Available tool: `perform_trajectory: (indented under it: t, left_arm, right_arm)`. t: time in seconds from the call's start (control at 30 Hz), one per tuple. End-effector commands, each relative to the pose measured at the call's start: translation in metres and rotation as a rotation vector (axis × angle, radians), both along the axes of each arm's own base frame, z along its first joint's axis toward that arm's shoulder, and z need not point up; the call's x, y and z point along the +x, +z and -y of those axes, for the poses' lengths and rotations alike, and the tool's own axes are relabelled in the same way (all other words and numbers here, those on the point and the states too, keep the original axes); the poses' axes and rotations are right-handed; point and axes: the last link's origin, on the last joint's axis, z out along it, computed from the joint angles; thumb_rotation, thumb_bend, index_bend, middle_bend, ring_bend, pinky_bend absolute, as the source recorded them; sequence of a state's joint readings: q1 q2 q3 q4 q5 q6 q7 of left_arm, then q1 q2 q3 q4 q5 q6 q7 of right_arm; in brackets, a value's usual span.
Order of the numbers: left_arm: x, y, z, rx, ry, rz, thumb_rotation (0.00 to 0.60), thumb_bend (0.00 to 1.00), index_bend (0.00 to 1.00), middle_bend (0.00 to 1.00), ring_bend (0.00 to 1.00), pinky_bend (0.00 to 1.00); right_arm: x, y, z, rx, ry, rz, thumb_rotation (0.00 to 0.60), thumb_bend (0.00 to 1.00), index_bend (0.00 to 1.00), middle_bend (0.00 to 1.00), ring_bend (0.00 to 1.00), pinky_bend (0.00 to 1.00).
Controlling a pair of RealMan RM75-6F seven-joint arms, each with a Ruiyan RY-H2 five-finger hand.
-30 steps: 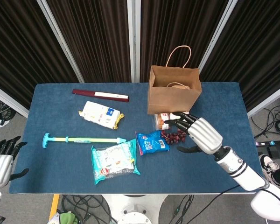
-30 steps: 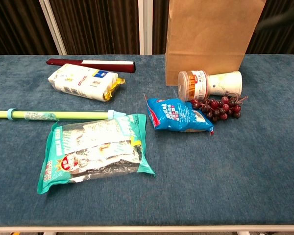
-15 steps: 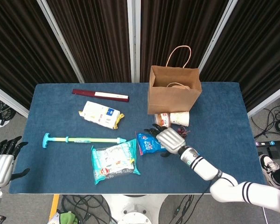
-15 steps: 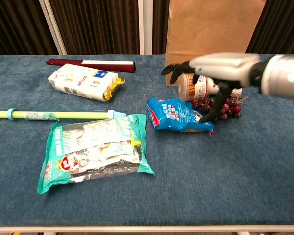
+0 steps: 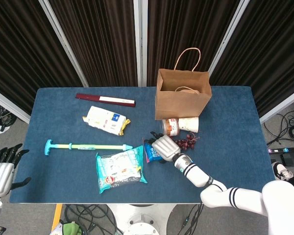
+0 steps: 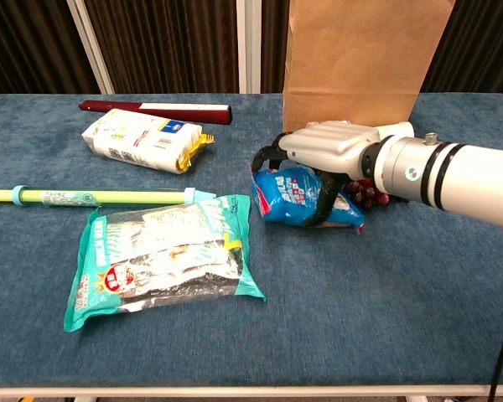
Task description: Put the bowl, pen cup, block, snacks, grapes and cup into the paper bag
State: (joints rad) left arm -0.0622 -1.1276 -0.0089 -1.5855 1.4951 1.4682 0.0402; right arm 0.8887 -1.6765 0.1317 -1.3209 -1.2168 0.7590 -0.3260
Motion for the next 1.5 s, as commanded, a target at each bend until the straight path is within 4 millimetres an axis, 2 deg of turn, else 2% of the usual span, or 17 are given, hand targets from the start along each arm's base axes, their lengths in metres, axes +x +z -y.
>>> perform_trajectory:
  t: [0.03, 0.2, 0.3, 0.4, 0.63, 0.83, 0.93, 1.13, 1.27, 1.4, 1.5]
  left_arm:
    - [0.000, 0.000, 0.000, 0.000, 0.001, 0.001, 0.600, 0.00, 0.27, 0.20, 0.15, 0.11]
    - [-0.002, 0.000, 0.001, 0.001, 0.005, 0.004, 0.600, 0.00, 0.27, 0.20, 0.15, 0.11]
    - [-0.001, 0.000, 0.000, 0.000, 0.000, 0.004, 0.600, 0.00, 0.27, 0.20, 0.15, 0.11]
    - [-0.001, 0.001, 0.000, 0.002, -0.002, 0.003, 0.600, 0.00, 0.27, 0.20, 0.15, 0.11]
    - [0.002, 0.001, -0.002, 0.002, -0.015, -0.001, 0.600, 0.00, 0.27, 0.20, 0.15, 0.11]
    - [0.003, 0.001, -0.003, 0.001, -0.012, 0.000, 0.600, 0.00, 0.27, 0.20, 0.15, 0.11]
    - [0.003, 0.000, -0.003, -0.002, -0.009, 0.001, 0.600, 0.00, 0.27, 0.20, 0.15, 0.11]
    - [0.001, 0.001, -0.002, -0.001, -0.006, 0.004, 0.600, 0.00, 0.27, 0.20, 0.15, 0.11]
    - [0.000, 0.000, -0.001, -0.006, -0.002, 0.004, 0.600, 0.00, 0.27, 0.20, 0.15, 0.11]
    - [0.000, -0.001, -0.002, -0.009, -0.002, 0.005, 0.600, 0.00, 0.27, 0.20, 0.15, 0.11]
    - [0.000, -0.002, -0.002, -0.009, -0.003, 0.006, 0.600, 0.00, 0.27, 0.20, 0.15, 0.11]
  right_arm:
    - [0.001, -0.005, -0.002, -0.010, 0.006, 0.036, 0.600, 0.20, 0.52, 0.50, 0.18, 0.26]
    - [0.011, 0.012, -0.005, -0.044, 0.036, 0.165, 0.600, 0.24, 0.59, 0.55, 0.24, 0.29]
    - [0.019, 0.033, -0.007, -0.073, 0.073, 0.265, 0.600, 0.24, 0.59, 0.55, 0.24, 0.29]
    - [0.031, 0.065, -0.008, -0.130, 0.133, 0.367, 0.600, 0.24, 0.59, 0.54, 0.24, 0.29]
    - [0.057, 0.155, 0.003, -0.325, 0.221, 0.606, 0.600, 0.24, 0.59, 0.54, 0.24, 0.29]
    - [0.066, 0.220, 0.021, -0.466, 0.199, 0.761, 0.600, 0.24, 0.57, 0.53, 0.24, 0.29]
    - [0.066, 0.245, 0.032, -0.523, 0.172, 0.809, 0.600, 0.23, 0.57, 0.53, 0.24, 0.29]
    - [0.057, 0.274, 0.057, -0.625, 0.102, 0.836, 0.600, 0.22, 0.56, 0.53, 0.24, 0.29]
    - [0.047, 0.284, 0.070, -0.695, 0.043, 0.837, 0.600, 0.22, 0.56, 0.52, 0.24, 0.29]
    - [0.041, 0.282, 0.092, -0.721, -0.048, 0.806, 0.600, 0.21, 0.55, 0.51, 0.24, 0.29]
    - [0.037, 0.271, 0.109, -0.723, -0.104, 0.743, 0.600, 0.21, 0.54, 0.51, 0.23, 0.29]
